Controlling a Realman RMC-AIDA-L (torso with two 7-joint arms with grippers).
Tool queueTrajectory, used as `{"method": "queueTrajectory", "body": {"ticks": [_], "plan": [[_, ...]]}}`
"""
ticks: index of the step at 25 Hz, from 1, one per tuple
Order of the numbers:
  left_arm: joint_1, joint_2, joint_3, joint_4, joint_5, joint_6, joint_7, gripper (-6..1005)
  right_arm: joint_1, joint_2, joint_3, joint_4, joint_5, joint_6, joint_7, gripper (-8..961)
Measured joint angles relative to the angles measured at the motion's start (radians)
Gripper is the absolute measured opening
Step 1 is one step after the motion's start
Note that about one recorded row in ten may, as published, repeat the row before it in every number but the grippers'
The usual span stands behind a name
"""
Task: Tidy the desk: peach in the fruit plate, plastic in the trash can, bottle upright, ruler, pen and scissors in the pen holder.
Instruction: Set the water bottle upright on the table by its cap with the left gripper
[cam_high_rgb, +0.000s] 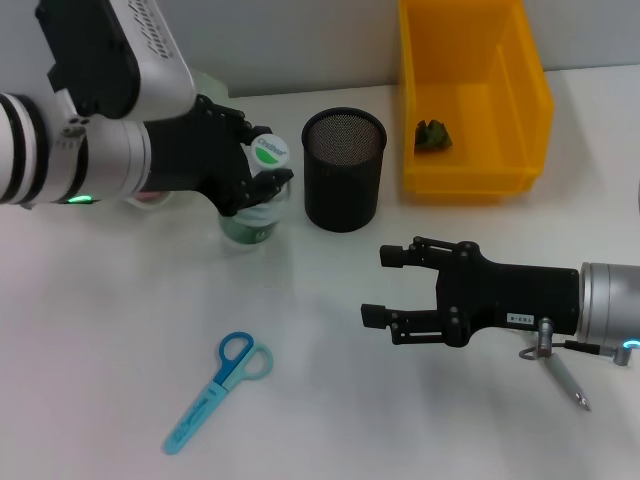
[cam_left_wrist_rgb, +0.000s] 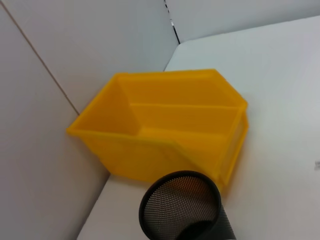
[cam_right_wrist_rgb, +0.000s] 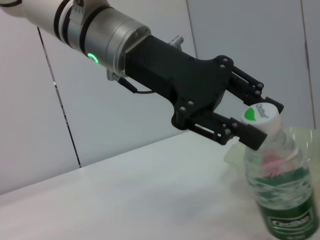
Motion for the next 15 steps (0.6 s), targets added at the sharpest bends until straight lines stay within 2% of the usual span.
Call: {"method": "queueTrajectory", "body": {"ticks": [15], "plan": [[-0.037, 0.000, -0.032, -0.053, -0.010, 0.003, -0.026, 472, -0.001, 0.000, 0.000, 0.003, 0.000, 0.000, 0.001, 842]]}}
